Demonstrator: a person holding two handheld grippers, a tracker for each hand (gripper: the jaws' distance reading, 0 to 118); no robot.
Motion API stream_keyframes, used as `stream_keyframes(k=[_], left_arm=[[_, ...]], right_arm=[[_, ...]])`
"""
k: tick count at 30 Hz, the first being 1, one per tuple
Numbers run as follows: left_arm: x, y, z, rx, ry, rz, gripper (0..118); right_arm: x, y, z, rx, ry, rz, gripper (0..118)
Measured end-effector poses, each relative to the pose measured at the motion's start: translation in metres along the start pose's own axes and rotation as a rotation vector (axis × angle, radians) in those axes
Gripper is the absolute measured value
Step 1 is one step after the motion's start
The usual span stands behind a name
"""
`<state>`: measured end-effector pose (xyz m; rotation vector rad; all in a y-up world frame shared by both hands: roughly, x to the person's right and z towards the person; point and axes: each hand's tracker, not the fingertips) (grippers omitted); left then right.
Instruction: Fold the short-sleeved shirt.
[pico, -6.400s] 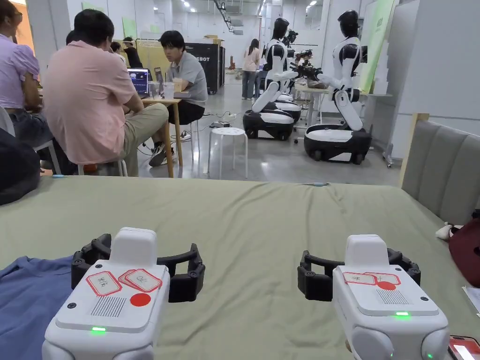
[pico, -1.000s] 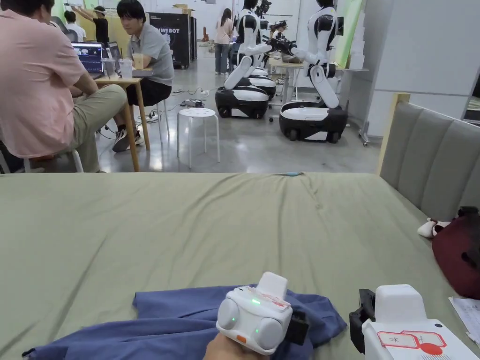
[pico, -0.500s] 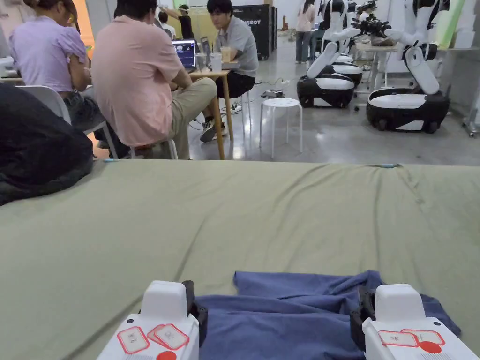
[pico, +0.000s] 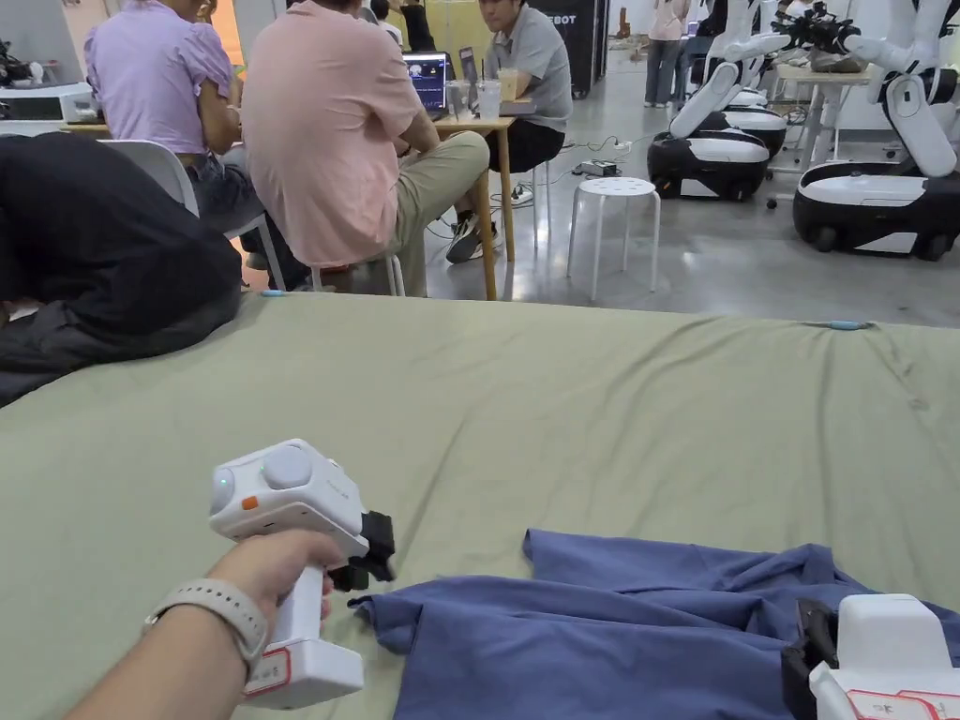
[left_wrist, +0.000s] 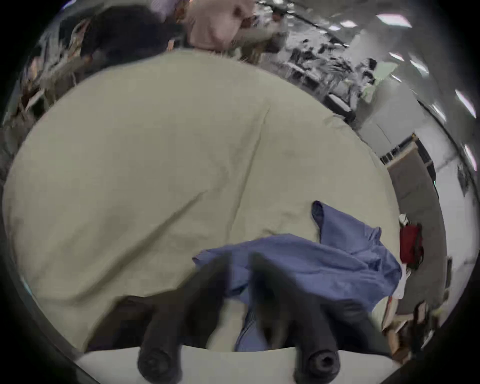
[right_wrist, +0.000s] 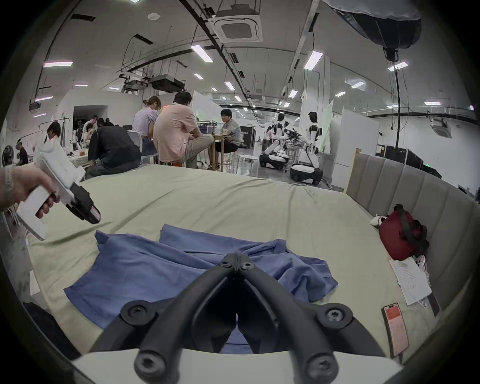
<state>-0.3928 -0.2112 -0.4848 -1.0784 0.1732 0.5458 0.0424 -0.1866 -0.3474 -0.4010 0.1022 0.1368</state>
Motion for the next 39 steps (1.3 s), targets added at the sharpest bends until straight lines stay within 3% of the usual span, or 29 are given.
stream_keyframes(k=[1, 2, 6, 8, 9, 11, 14, 16, 21, 23, 26, 28, 29, 30, 31, 32, 33, 34, 36, 37, 38, 39], left_arm=[[0.003, -0.001, -0.010, -0.042, -0.001, 0.002, 83], [0.006, -0.003, -0.017, -0.057, 0.006, -0.009, 88], [0.007, 0.003, -0.046, -0.110, 0.108, -0.025, 68], [0.005, 0.006, -0.057, -0.142, 0.140, -0.087, 19], [0.008, 0.004, -0.058, -0.147, 0.159, -0.150, 6], [0.009, 0.003, -0.056, -0.140, 0.103, -0.154, 5], [0.012, 0.007, -0.046, -0.117, 0.129, -0.221, 4], [0.010, 0.016, -0.037, -0.022, 0.121, -0.262, 4], [0.026, 0.013, 0.009, 0.211, 0.055, -0.384, 4], [0.043, -0.022, 0.036, 0.274, 0.066, -0.426, 4], [0.048, -0.033, 0.046, 0.301, 0.068, -0.453, 4], [0.054, -0.038, 0.050, 0.301, 0.061, -0.455, 4], [0.056, -0.040, 0.051, 0.302, 0.061, -0.461, 4], [0.059, -0.042, 0.051, 0.302, 0.071, -0.478, 4], [0.061, -0.039, 0.049, 0.301, 0.075, -0.486, 4], [0.062, -0.039, 0.049, 0.301, 0.072, -0.483, 4], [0.062, -0.038, 0.050, 0.296, 0.059, -0.476, 4], [0.062, -0.038, 0.050, 0.284, 0.046, -0.469, 4], [0.063, -0.034, 0.046, 0.278, 0.045, -0.468, 4], [0.064, -0.035, 0.045, 0.273, 0.055, -0.475, 4], [0.064, -0.035, 0.044, 0.270, 0.063, -0.477, 4], [0.064, -0.032, 0.042, 0.266, 0.065, -0.477, 4]], right_arm=[[0.002, 0.001, -0.003, -0.005, -0.004, 0.006, 0], [0.003, 0.001, -0.003, -0.007, -0.010, 0.011, 0], [0.010, 0.002, -0.004, -0.014, -0.022, 0.012, 0], [0.011, 0.001, -0.002, -0.014, -0.029, 0.016, 0], [0.014, 0.002, -0.004, -0.015, -0.030, 0.016, 0], [0.018, 0.001, -0.004, -0.016, -0.033, 0.018, 0], [0.033, 0.003, -0.010, -0.035, -0.041, 0.014, 0], [0.051, 0.005, -0.014, -0.058, -0.055, 0.003, 0], [0.130, 0.007, -0.063, -0.197, -0.131, -0.043, 0], [0.169, 0.003, -0.092, -0.316, -0.133, -0.108, 0], [0.213, -0.001, -0.137, -0.415, -0.184, -0.177, 0], [0.228, -0.006, -0.158, -0.440, -0.167, -0.213, 0], [0.229, -0.007, -0.171, -0.455, -0.135, -0.235, 4], [0.230, -0.010, -0.183, -0.479, -0.111, -0.257, 22], [0.229, -0.012, -0.192, -0.495, -0.114, -0.257, 69], [0.226, -0.015, -0.205, -0.522, -0.115, -0.245, 97], [0.218, -0.020, -0.211, -0.545, -0.112, -0.229, 112], [0.212, -0.024, -0.217, -0.549, -0.102, -0.226, 108], [0.199, -0.034, -0.233, -0.619, -0.052, -0.235, 85], [0.194, -0.043, -0.236, -0.658, -0.029, -0.227, 81], [0.184, -0.047, -0.239, -0.678, -0.031, -0.183, 77], [0.181, -0.040, -0.234, -0.614, -0.085, -0.116, 63]])
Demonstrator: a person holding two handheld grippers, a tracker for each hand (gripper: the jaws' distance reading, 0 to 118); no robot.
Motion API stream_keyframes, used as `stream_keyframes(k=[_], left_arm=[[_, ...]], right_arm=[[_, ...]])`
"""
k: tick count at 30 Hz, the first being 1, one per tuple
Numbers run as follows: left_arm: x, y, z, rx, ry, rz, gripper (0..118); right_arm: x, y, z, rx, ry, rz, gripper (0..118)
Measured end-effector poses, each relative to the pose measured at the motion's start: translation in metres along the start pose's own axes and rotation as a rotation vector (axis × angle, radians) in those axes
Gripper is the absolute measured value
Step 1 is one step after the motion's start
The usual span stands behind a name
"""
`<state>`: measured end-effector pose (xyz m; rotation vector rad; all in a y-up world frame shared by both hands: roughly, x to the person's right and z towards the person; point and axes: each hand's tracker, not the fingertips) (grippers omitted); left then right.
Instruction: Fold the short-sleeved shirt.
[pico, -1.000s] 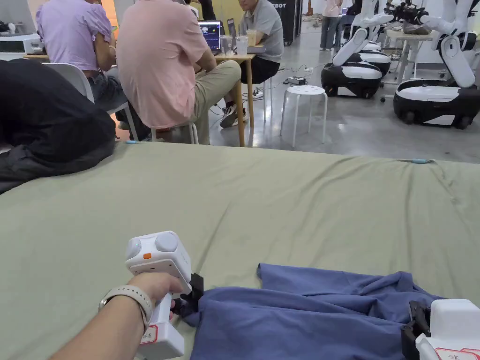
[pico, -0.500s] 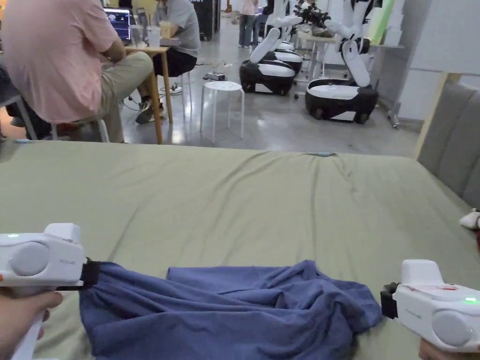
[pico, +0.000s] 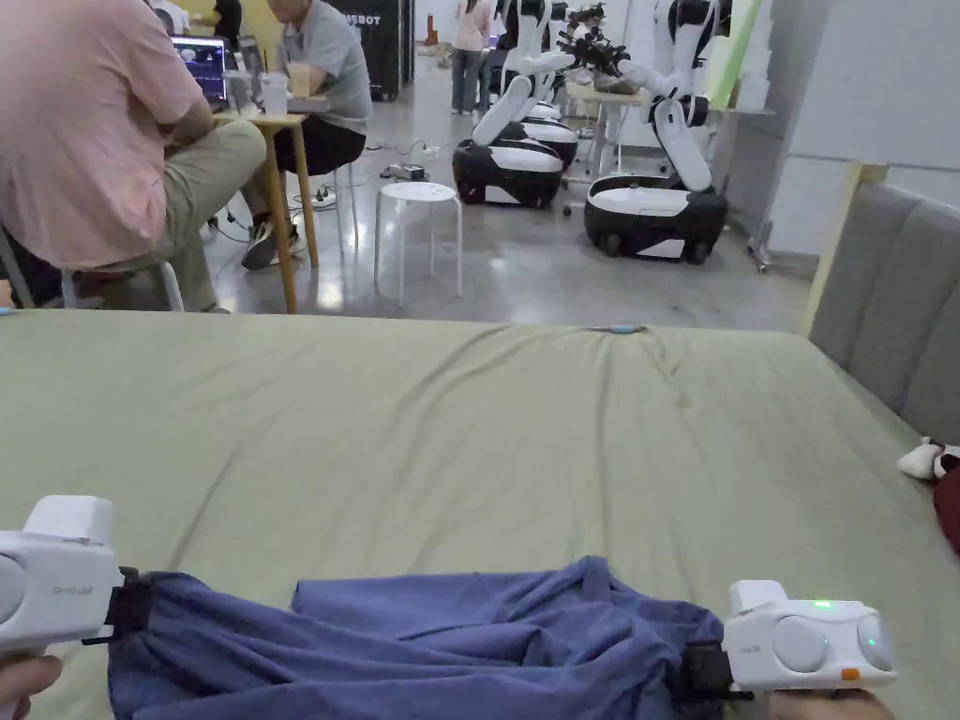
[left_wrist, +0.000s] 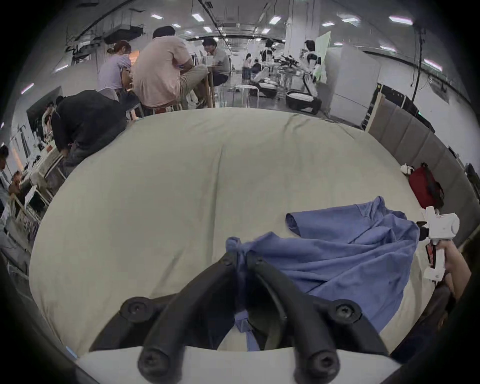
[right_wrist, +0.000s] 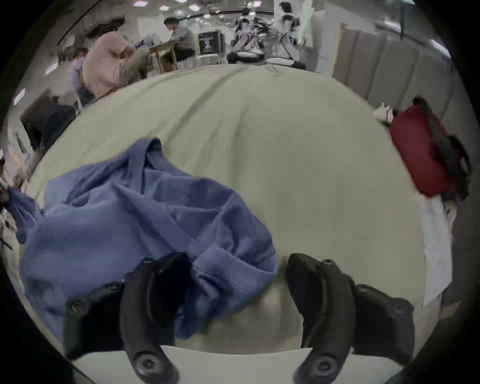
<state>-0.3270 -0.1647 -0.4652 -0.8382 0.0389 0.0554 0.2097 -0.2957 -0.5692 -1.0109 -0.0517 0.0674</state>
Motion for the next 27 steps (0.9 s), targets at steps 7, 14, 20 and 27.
stream_keyframes(k=[7, 14, 20, 27], left_arm=[[0.002, 0.018, 0.005, 0.041, -0.018, -0.029, 4], [0.006, 0.099, 0.055, 0.281, 0.165, -0.151, 4], [-0.015, 0.179, 0.100, 0.402, 0.333, -0.200, 4], [-0.020, 0.253, 0.152, 0.592, 0.396, -0.163, 4]], right_arm=[[0.014, 0.026, 0.076, 0.177, 0.072, -0.079, 5], [-0.007, 0.091, 0.216, 0.548, -0.124, 0.046, 5], [-0.015, 0.146, 0.308, 0.769, -0.350, 0.157, 5], [-0.007, 0.211, 0.369, 0.856, -0.438, 0.138, 5]])
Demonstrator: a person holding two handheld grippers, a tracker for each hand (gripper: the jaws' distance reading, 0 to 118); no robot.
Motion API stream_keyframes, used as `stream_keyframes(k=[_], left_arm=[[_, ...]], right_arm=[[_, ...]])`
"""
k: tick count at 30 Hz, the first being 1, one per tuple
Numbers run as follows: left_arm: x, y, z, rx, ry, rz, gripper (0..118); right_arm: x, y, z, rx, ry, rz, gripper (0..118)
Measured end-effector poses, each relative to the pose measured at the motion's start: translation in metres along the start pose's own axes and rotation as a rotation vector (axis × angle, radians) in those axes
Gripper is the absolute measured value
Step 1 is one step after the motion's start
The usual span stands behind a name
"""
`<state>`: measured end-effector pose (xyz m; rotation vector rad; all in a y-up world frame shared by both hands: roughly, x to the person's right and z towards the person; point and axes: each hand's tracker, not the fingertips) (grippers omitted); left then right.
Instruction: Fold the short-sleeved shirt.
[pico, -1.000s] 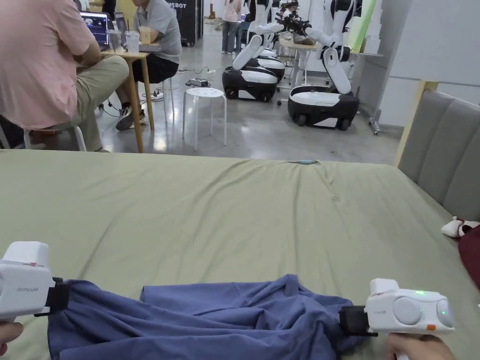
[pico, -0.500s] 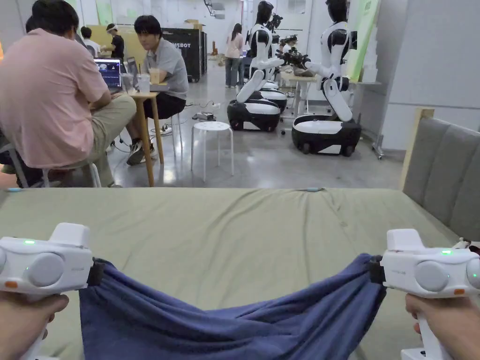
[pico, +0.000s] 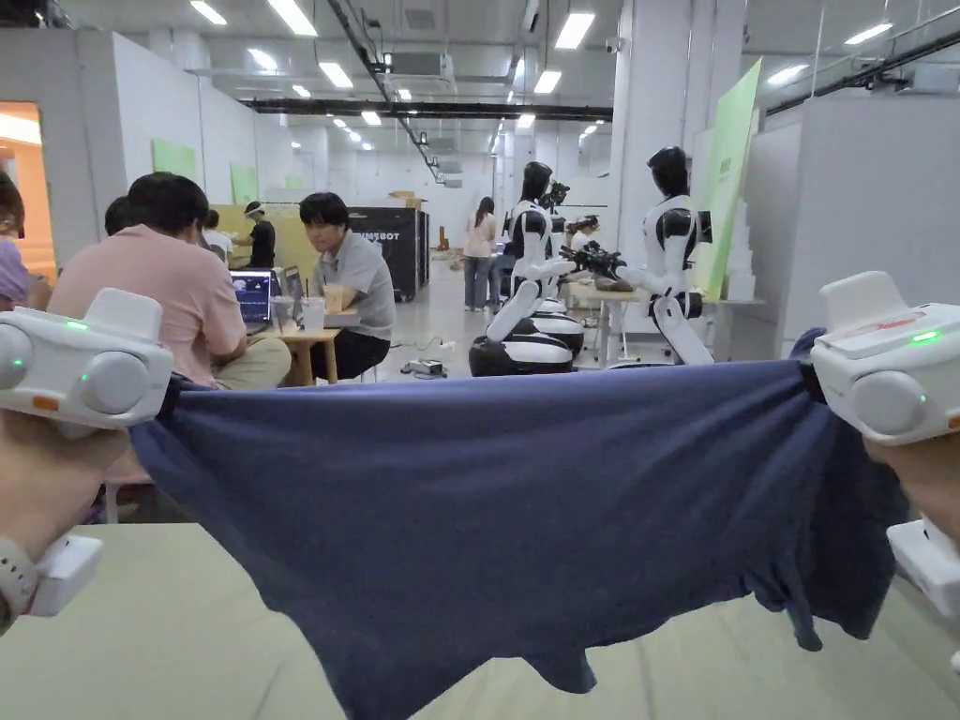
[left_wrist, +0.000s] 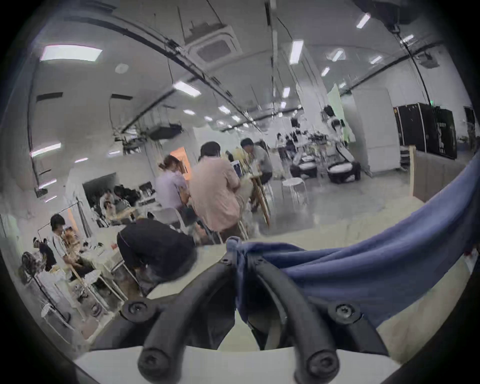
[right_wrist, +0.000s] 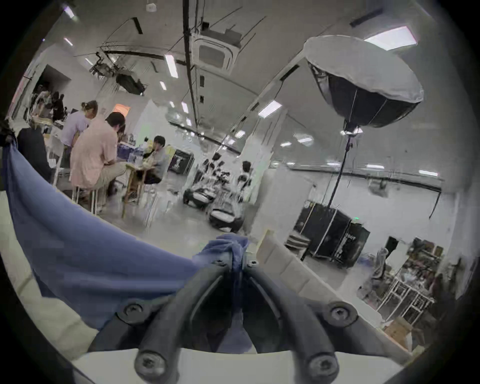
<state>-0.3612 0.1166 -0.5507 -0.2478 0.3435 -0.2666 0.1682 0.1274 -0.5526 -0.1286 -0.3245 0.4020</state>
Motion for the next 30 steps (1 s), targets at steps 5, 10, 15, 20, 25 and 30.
stream_keyframes(k=[5, 10, 15, 20, 25, 30], left_arm=[[0.015, 0.018, -0.012, 0.019, 0.002, -0.030, 4], [0.043, -0.028, -0.040, -0.077, -0.029, -0.059, 4], [0.058, -0.097, -0.069, -0.196, -0.080, -0.009, 3], [0.058, -0.124, -0.061, -0.245, -0.116, 0.007, 3], [0.050, -0.157, -0.005, -0.261, -0.149, -0.004, 3], [0.041, -0.251, 0.058, -0.367, -0.193, 0.018, 3]], right_arm=[[-0.012, 0.005, -0.015, -0.001, -0.012, -0.002, 5], [-0.049, -0.058, -0.041, -0.122, 0.029, -0.026, 5], [-0.082, -0.141, -0.080, -0.250, 0.061, -0.015, 5], [-0.082, -0.170, -0.076, -0.309, 0.101, -0.024, 5], [-0.075, -0.203, -0.036, -0.384, 0.149, -0.013, 5], [-0.071, -0.278, 0.026, -0.486, 0.238, -0.049, 5]])
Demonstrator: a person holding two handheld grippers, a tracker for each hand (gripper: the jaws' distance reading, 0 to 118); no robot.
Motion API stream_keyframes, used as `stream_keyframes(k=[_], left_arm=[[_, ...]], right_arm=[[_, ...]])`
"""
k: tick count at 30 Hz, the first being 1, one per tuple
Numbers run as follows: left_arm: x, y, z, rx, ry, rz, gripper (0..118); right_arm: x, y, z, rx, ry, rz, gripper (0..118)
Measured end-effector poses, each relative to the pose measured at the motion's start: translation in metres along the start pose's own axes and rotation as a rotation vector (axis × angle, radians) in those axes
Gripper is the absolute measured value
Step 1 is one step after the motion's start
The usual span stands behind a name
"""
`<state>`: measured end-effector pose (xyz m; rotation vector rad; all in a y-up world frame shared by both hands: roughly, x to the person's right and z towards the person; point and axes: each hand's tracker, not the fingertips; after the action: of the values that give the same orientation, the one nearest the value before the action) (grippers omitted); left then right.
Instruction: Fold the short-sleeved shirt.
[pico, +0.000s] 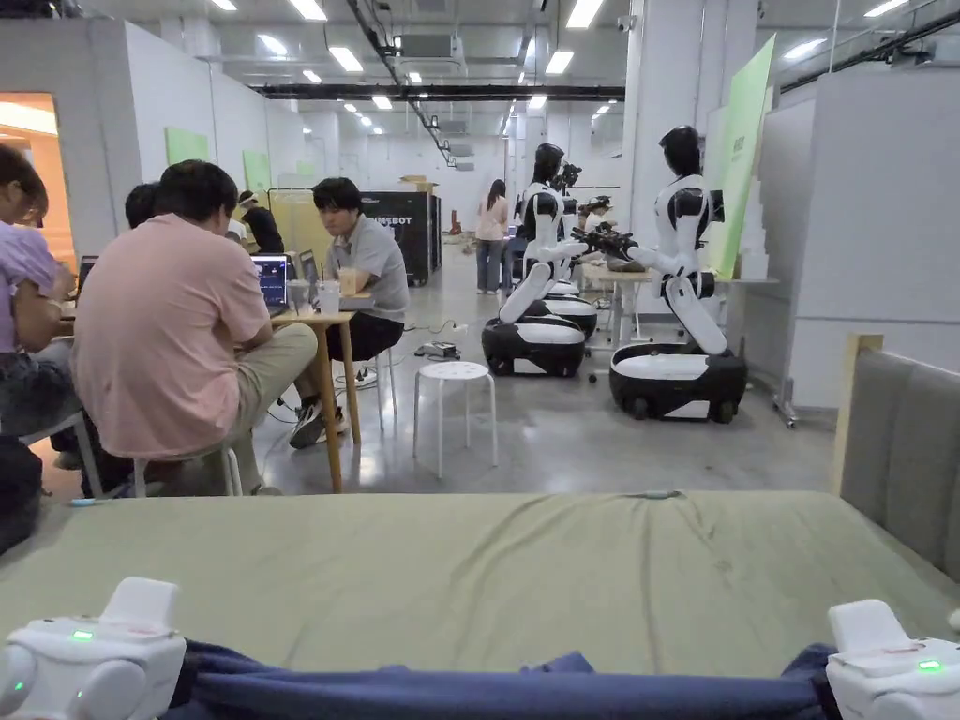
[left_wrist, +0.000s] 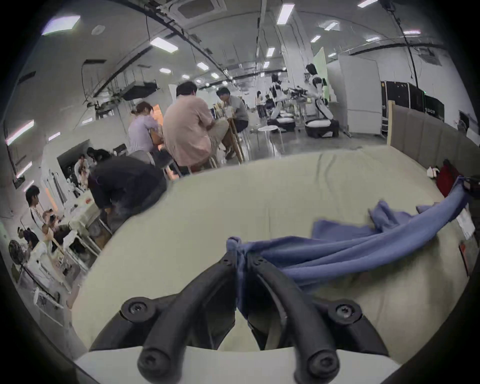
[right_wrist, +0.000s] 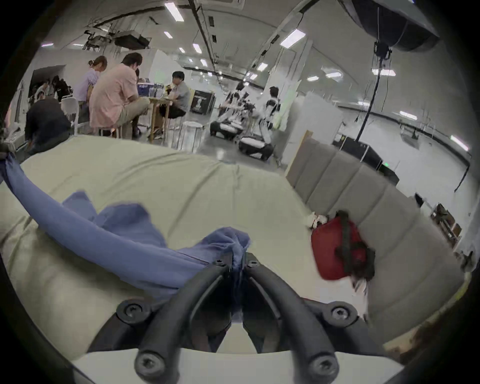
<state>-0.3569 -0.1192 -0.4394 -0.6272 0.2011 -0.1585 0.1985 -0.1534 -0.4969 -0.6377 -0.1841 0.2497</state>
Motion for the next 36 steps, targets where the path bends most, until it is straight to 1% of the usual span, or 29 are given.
stream_keyframes(k=[2, 5, 6, 8, 10, 11, 12, 13, 14, 15, 16, 17, 19, 20, 21, 22, 23, 24, 25, 26, 27, 28, 29, 30, 32, 33, 36], left_arm=[[0.000, -0.048, 0.008, -0.063, -0.030, 0.035, 4], [0.000, -0.115, 0.014, -0.149, -0.059, 0.077, 3], [-0.002, -0.134, 0.012, -0.191, -0.059, 0.121, 4], [-0.007, -0.159, 0.004, -0.244, -0.089, 0.179, 5], [-0.008, -0.168, 0.004, -0.231, -0.100, 0.191, 10], [-0.004, -0.162, 0.015, -0.204, -0.096, 0.184, 25], [0.000, -0.154, 0.021, -0.150, -0.070, 0.173, 54], [0.006, -0.144, 0.027, -0.103, -0.059, 0.164, 90], [0.015, -0.131, 0.035, -0.063, -0.072, 0.146, 104], [0.020, -0.119, 0.029, -0.026, -0.096, 0.133, 105], [0.034, -0.104, 0.034, 0.008, -0.114, 0.115, 103], [0.050, -0.090, 0.038, 0.036, -0.133, 0.084, 103], [0.083, -0.071, 0.048, 0.110, -0.155, 0.021, 100], [0.099, -0.063, 0.054, 0.146, -0.167, -0.011, 94], [0.110, -0.056, 0.058, 0.171, -0.173, -0.032, 82], [0.121, -0.051, 0.062, 0.196, -0.180, -0.045, 53], [0.128, -0.051, 0.062, 0.210, -0.194, -0.050, 26], [0.130, -0.049, 0.064, 0.212, -0.202, -0.049, 9], [0.130, -0.048, 0.066, 0.219, -0.200, -0.051, 6], [0.125, -0.047, 0.069, 0.224, -0.189, -0.069, 3], [0.119, -0.049, 0.073, 0.222, -0.184, -0.078, 0], [0.110, -0.048, 0.073, 0.211, -0.178, -0.077, 0], [0.093, -0.047, 0.071, 0.180, -0.168, -0.045, 0], [0.075, -0.047, 0.066, 0.136, -0.183, 0.002, 0], [0.037, -0.048, 0.057, -0.008, -0.201, 0.127, 0], [0.019, -0.051, 0.048, -0.086, -0.201, 0.152, 0], [-0.026, -0.072, 0.033, -0.275, -0.175, 0.214, 1]], right_arm=[[0.001, -0.045, 0.003, -0.057, 0.032, -0.019, 5], [-0.005, -0.110, 0.000, -0.173, 0.077, -0.017, 5], [-0.008, -0.129, -0.002, -0.206, 0.096, -0.016, 5], [-0.012, -0.155, -0.005, -0.247, 0.105, -0.014, 7], [-0.011, -0.163, -0.007, -0.250, 0.108, -0.023, 11], [-0.012, -0.161, -0.005, -0.249, 0.107, -0.025, 22], [-0.015, -0.152, 0.000, -0.234, 0.089, -0.020, 44], [-0.020, -0.140, 0.010, -0.178, 0.084, -0.015, 80], [-0.025, -0.130, 0.017, -0.129, 0.110, -0.029, 97], [-0.031, -0.117, 0.025, -0.073, 0.155, -0.050, 106], [-0.040, -0.102, 0.033, -0.023, 0.201, -0.080, 108], [-0.057, -0.088, 0.053, 0.013, 0.237, -0.100, 108], [-0.081, -0.066, 0.072, 0.086, 0.315, -0.114, 108], [-0.093, -0.057, 0.082, 0.123, 0.347, -0.122, 107], [-0.105, -0.053, 0.091, 0.145, 0.378, -0.125, 105], [-0.113, -0.049, 0.100, 0.169, 0.407, -0.135, 88], [-0.120, -0.045, 0.108, 0.188, 0.431, -0.140, 62], [-0.124, -0.043, 0.114, 0.206, 0.426, -0.141, 28], [-0.129, -0.044, 0.121, 0.215, 0.399, -0.131, 1], [-0.132, -0.044, 0.128, 0.237, 0.369, -0.120, 1], [-0.132, -0.043, 0.134, 0.248, 0.379, -0.120, 0], [-0.132, -0.042, 0.138, 0.243, 0.404, -0.116, 0], [-0.134, -0.042, 0.139, 0.229, 0.426, -0.109, 0], [-0.136, -0.043, 0.142, 0.229, 0.427, -0.102, 0], [-0.142, -0.044, 0.147, 0.246, 0.423, -0.070, 0], [-0.146, -0.044, 0.152, 0.251, 0.430, -0.058, 0], [-0.152, -0.045, 0.155, 0.239, 0.474, -0.073, 0]])
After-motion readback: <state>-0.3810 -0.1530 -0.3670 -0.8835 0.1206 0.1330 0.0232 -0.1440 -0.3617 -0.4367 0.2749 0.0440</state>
